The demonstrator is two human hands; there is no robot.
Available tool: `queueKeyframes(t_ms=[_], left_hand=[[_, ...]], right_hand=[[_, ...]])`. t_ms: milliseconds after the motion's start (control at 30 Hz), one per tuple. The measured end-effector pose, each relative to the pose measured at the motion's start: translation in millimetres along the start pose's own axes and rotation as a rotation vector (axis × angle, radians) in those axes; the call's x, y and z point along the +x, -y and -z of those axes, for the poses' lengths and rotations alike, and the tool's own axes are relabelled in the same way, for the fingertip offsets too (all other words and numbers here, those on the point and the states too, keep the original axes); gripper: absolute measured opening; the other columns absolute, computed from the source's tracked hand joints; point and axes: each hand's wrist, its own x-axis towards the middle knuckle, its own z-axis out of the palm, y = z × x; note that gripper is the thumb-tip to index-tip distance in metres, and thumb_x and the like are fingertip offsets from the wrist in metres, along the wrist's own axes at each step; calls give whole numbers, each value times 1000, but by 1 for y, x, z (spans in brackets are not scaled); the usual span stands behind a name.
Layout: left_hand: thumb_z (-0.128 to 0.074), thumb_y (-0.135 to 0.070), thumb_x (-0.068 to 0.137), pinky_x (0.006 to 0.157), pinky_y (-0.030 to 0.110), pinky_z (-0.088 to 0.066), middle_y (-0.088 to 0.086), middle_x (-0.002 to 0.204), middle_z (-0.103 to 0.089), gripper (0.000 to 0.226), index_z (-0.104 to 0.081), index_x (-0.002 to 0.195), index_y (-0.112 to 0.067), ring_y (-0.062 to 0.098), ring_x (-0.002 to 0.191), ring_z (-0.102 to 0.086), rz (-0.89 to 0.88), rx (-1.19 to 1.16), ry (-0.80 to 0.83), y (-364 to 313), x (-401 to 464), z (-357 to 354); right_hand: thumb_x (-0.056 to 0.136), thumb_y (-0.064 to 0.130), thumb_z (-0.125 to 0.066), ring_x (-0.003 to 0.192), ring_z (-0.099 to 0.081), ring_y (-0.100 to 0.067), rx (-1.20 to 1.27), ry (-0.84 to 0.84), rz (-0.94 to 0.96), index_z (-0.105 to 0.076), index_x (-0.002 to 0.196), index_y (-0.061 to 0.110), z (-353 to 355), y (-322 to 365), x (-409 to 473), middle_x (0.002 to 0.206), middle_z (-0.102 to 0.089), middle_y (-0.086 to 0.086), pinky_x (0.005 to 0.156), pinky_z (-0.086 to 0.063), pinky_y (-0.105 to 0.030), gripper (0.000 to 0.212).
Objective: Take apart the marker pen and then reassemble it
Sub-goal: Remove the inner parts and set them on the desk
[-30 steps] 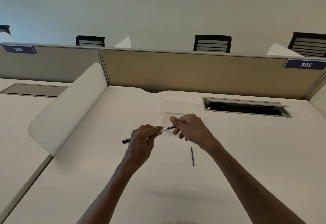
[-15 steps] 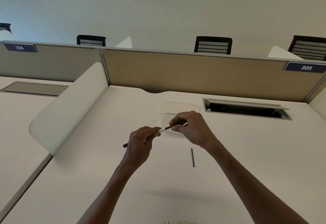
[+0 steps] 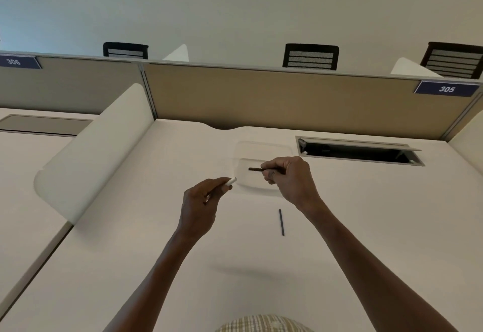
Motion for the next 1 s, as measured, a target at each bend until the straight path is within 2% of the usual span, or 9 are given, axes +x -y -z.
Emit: queueKeyframes(t_ms=[167, 333, 433, 533, 633, 700, 800, 933, 1000], left_hand=[[-67, -9, 90, 77, 8, -46, -9, 95, -75, 21, -73, 102, -25, -2, 93, -68, 50, -55, 13, -1, -6, 1], [-68, -13, 90, 80, 10, -47, -13, 94, -77, 20, -74, 101, -28, 0, 95, -68, 103, -67, 0, 6, -10, 1], [-68, -14, 90, 82, 13, -49, -14, 94, -76, 21, -73, 98, -33, 2, 96, -69, 136, -96, -5, 8, -13, -1], [-69, -15, 89, 81, 12, -49, -12, 94, -77, 22, -73, 98, -34, 1, 96, -69, 160, -106, -9, 9, -15, -5], [-69, -16, 89, 81, 11, -48, -13, 94, -77, 19, -74, 98, -32, 0, 95, -69, 184, -95, -12, 9, -16, -7], [-70, -16, 88, 80, 10, -48, -12, 93, -77, 18, -75, 99, -29, 1, 95, -69, 191, -91, -15, 10, -16, -8], [-70, -16, 88, 80, 12, -49, -12, 93, -77, 16, -76, 100, -25, 2, 94, -69, 207, -100, -11, 11, -17, -10], [-71, -15, 88, 81, 13, -49, -11, 93, -77, 16, -77, 101, -21, 4, 95, -70, 215, -104, 2, 12, -19, -13], [-70, -15, 88, 80, 12, -49, -12, 93, -77, 16, -77, 101, -22, 3, 94, -70, 216, -101, 8, 12, -19, -15]], right_hand=[[77, 9, -74, 68, -70, -17, -121, -49, -170, -77, 81, 12, -14, -46, -4, 70, -73, -1, 71, -57, -30, 6], [69, 10, -73, 67, -71, -24, -211, -65, -407, -72, 64, 13, -43, -106, -15, 67, -73, -2, 71, -59, -40, 6], [71, 9, -72, 78, -71, -27, -279, -58, -481, -73, 69, 12, -64, -133, -23, 77, -75, -6, 70, -56, -34, 4], [74, 9, -69, 91, -68, -23, -353, -81, -474, -75, 72, 9, -78, -149, -29, 82, -75, -6, 63, -38, -23, 6], [77, 11, -68, 76, -65, -24, -387, -87, -463, -73, 71, 8, -86, -154, -31, 70, -71, -8, 61, -31, -21, 8], [76, 12, -69, 62, -54, -22, -396, -88, -453, -71, 67, 7, -89, -155, -32, 60, -64, -10, 59, -31, -22, 11], [72, 13, -73, 62, -53, -24, -385, -67, -452, -68, 65, 7, -90, -155, -33, 59, -65, -9, 60, -31, -23, 10], [68, 11, -74, 54, -36, -21, -408, -22, -437, -46, 51, 15, -87, -148, -35, 44, -33, 6, 54, -27, -25, 33], [67, 10, -75, 46, -30, -15, -425, -8, -424, -37, 47, 15, -86, -146, -37, 43, -28, 7, 47, -23, -25, 43]])
